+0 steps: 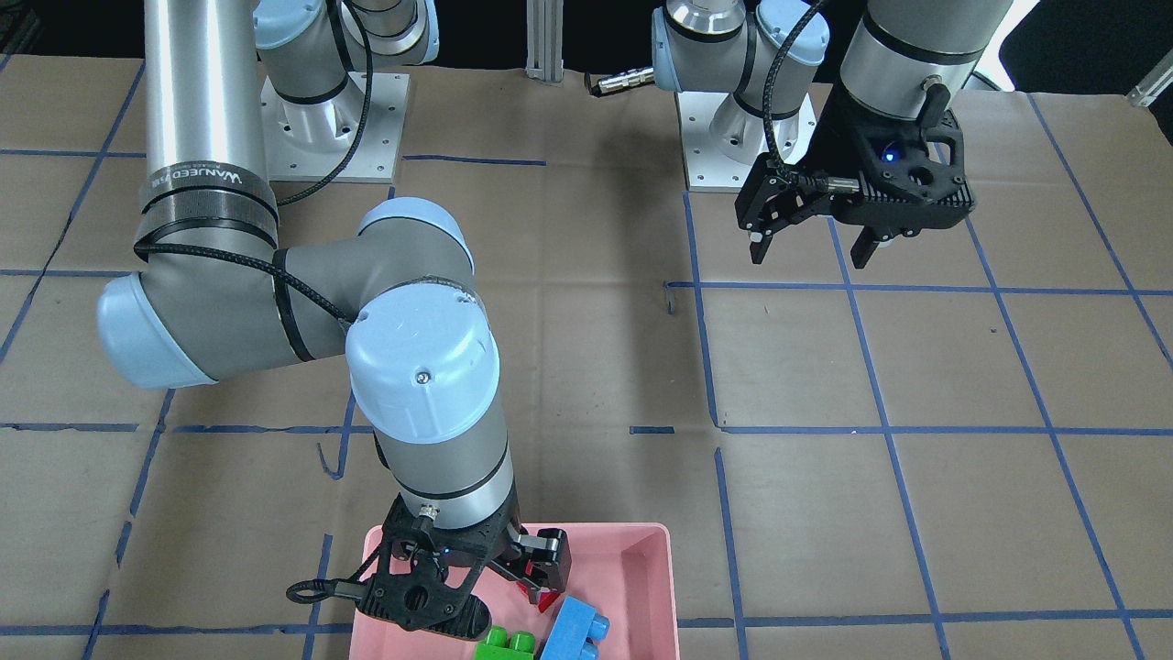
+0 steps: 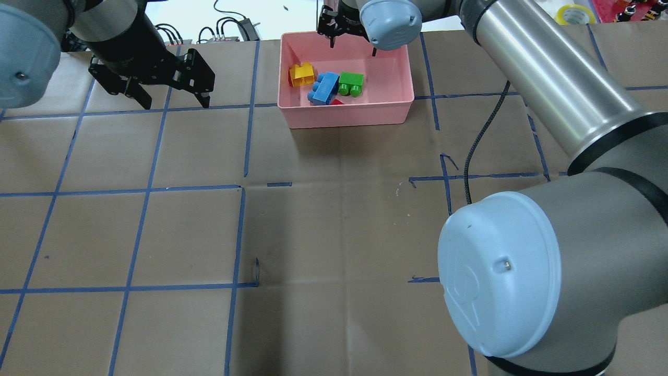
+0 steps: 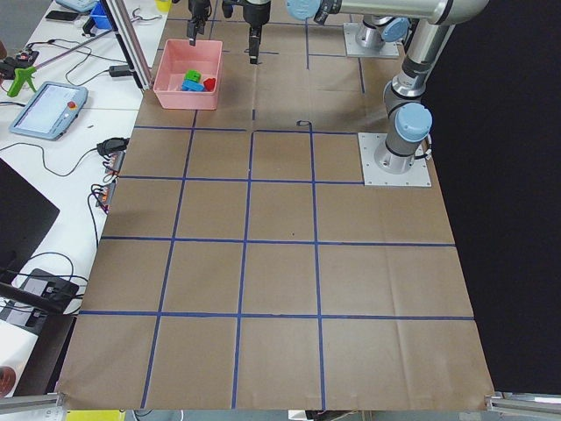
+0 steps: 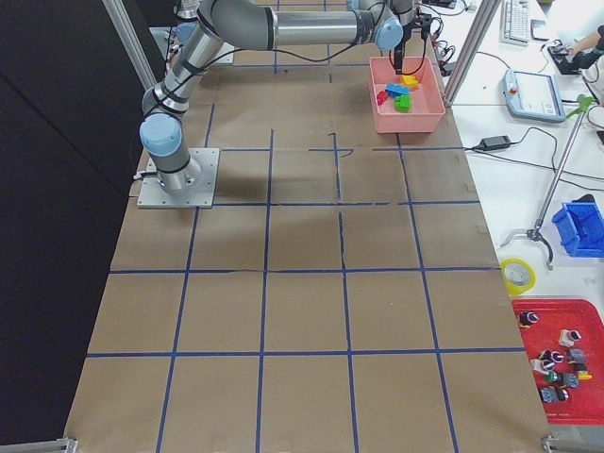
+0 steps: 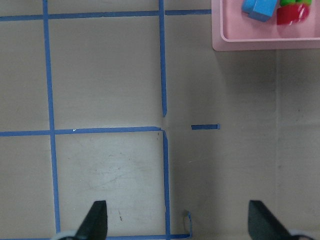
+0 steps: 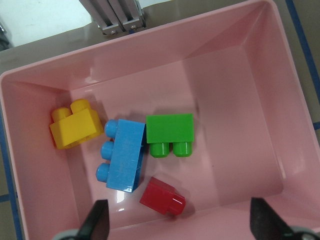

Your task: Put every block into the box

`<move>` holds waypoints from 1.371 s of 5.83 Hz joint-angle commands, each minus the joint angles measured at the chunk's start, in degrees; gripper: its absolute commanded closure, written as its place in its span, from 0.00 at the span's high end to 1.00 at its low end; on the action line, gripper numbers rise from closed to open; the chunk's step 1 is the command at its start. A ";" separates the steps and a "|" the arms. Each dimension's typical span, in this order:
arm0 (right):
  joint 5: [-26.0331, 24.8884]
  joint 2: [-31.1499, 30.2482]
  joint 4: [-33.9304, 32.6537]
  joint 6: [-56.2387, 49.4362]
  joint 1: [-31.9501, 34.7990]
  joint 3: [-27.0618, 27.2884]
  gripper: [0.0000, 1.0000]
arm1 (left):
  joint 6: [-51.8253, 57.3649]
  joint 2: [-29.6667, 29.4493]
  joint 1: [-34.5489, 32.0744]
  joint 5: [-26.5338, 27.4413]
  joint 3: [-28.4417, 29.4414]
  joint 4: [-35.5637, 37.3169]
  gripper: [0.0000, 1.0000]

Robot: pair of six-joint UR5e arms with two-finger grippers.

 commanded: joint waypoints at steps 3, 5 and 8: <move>-0.79 -10.48 17.33 -15.58 -5.13 1.63 1.00 | 0.02 -0.08 -0.02 -0.02 0.07 0.09 0.99; -0.71 -20.75 35.71 -23.24 -10.75 3.37 1.00 | 0.02 0.00 -0.02 0.07 -0.02 0.00 0.99; -0.09 -37.97 26.63 -23.46 -10.78 28.97 1.00 | -0.07 -0.08 -0.02 -0.02 0.07 0.00 0.99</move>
